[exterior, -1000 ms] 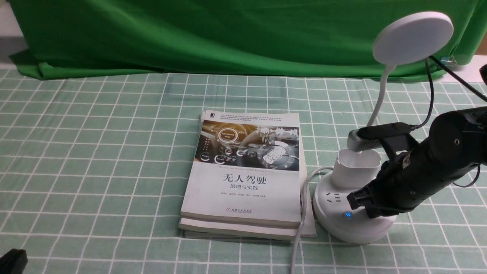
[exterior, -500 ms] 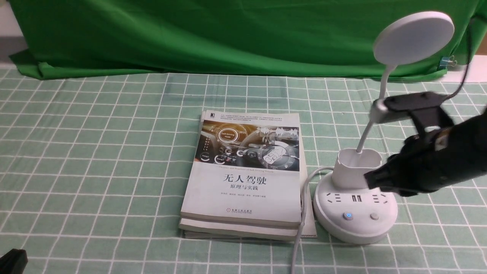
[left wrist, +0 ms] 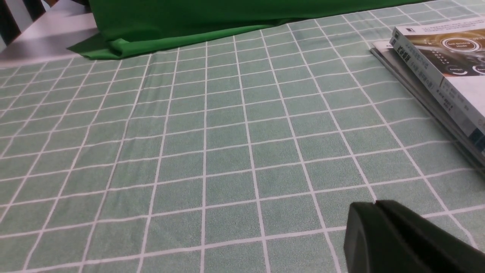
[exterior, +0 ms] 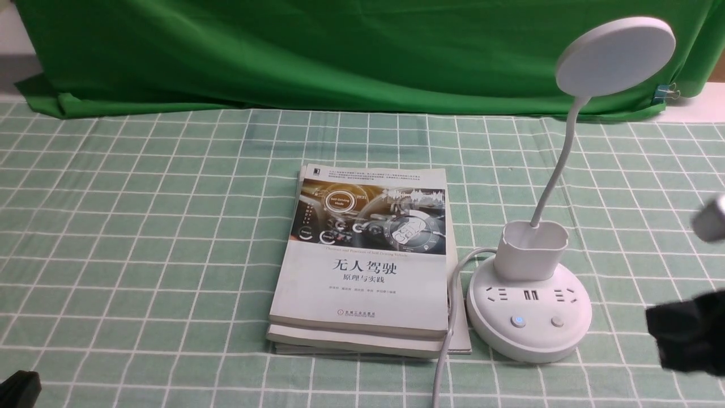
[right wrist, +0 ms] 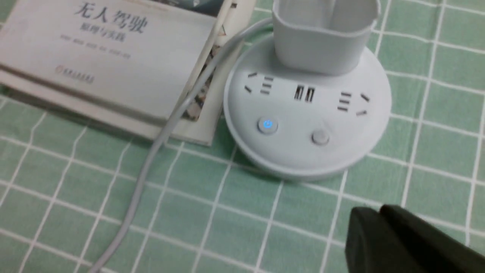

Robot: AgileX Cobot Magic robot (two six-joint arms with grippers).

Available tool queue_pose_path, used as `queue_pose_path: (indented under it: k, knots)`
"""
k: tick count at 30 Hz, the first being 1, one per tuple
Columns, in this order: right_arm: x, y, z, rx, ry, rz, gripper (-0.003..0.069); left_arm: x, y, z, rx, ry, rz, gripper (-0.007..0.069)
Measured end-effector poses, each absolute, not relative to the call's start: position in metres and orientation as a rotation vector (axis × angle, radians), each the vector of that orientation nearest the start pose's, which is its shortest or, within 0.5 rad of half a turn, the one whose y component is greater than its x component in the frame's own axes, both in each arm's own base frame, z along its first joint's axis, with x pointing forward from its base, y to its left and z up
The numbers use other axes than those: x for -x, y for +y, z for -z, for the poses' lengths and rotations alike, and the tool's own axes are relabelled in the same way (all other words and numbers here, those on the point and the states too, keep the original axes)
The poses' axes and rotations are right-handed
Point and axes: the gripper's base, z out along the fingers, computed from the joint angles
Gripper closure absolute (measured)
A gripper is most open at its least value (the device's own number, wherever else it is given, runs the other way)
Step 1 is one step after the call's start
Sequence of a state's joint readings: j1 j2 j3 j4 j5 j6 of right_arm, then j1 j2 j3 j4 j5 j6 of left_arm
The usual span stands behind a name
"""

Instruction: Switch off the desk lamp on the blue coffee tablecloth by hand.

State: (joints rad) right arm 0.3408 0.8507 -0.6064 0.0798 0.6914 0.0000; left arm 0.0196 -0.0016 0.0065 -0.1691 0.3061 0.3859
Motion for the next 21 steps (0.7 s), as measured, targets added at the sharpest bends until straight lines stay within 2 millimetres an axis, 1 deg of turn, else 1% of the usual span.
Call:
queue_pose_path:
  k: [2, 4, 6, 8, 14, 15, 18, 20, 21]
  knots:
    - [-0.138, 0.054, -0.274, 0.360, 2.390, -0.247, 0.0610, -0.054, -0.004, -0.184, -0.219, 1.779, -0.130, 0.0624]
    - [-0.127, 0.050, -0.277, 0.354, 2.350, -0.256, 0.0600, -0.054, -0.004, -0.184, -0.219, 1.779, -0.130, 0.0624]
    - [-0.124, 0.049, -0.280, 0.349, 2.320, -0.263, 0.0596, -0.054, -0.004, -0.184, -0.219, 1.779, -0.130, 0.0624]
    - [-0.121, 0.048, -0.284, 0.344, 2.286, -0.268, 0.0589, -0.054, -0.004, -0.184, -0.219, 1.779, -0.130, 0.0624]
    - [-0.119, 0.047, -0.286, 0.341, 2.259, -0.270, 0.0574, -0.054, -0.004, -0.184, -0.219, 1.779, -0.130, 0.0624]
    - [-0.119, 0.047, -0.286, 0.341, 2.256, -0.269, 0.0575, -0.054, -0.004, -0.184, -0.219, 1.779, -0.130, 0.0624]
    - [-0.115, 0.041, -0.287, 0.302, 2.166, -0.256, 0.0620, -0.054, -0.004, -0.184, -0.220, 1.779, -0.131, 0.0624]
    - [-0.111, 0.036, -0.285, 0.266, 2.107, -0.234, 0.0627, -0.054, -0.004, -0.184, -0.220, 1.779, -0.131, 0.0624]
    - [-0.108, 0.031, -0.278, 0.235, 2.086, -0.217, 0.0629, -0.054, -0.004, -0.184, -0.220, 1.779, -0.131, 0.0624]
